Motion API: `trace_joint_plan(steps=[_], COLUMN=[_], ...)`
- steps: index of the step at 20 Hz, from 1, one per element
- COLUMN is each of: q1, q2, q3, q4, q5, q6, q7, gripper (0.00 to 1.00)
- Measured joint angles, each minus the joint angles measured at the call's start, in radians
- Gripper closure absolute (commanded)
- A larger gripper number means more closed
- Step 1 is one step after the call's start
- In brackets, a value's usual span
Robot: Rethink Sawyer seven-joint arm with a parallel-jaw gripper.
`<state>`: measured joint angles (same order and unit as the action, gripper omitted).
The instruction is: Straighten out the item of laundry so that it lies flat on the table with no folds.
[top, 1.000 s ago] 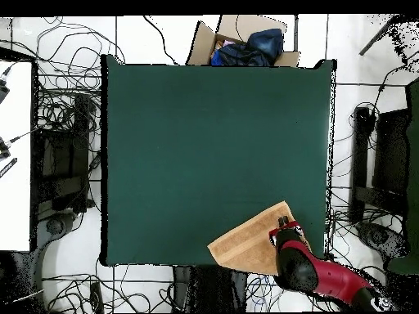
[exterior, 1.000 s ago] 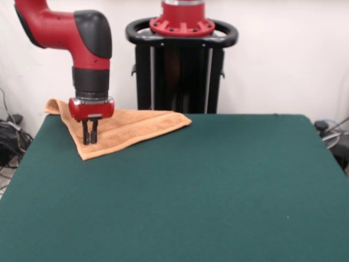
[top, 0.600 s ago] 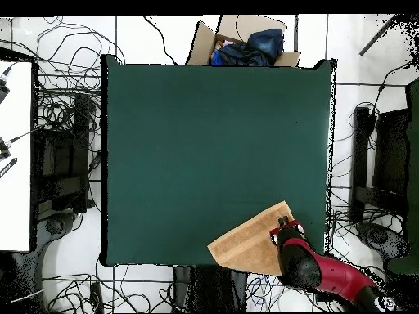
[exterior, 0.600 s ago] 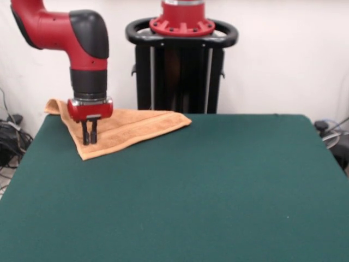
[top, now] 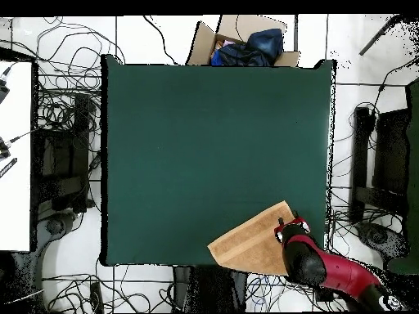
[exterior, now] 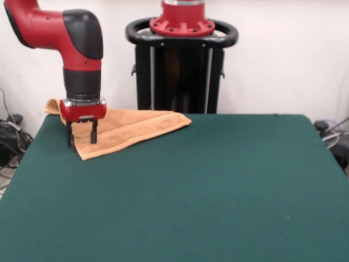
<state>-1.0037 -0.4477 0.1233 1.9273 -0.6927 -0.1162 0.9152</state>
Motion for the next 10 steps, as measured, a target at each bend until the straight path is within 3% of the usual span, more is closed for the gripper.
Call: trace_joint_plan(steps=[10], q1=[-0.024], q2=[-0.001], q3=[0.03], q4=[-0.004], q5=[0.0], q6=[0.043], q7=[0.0], gripper=[0.0])
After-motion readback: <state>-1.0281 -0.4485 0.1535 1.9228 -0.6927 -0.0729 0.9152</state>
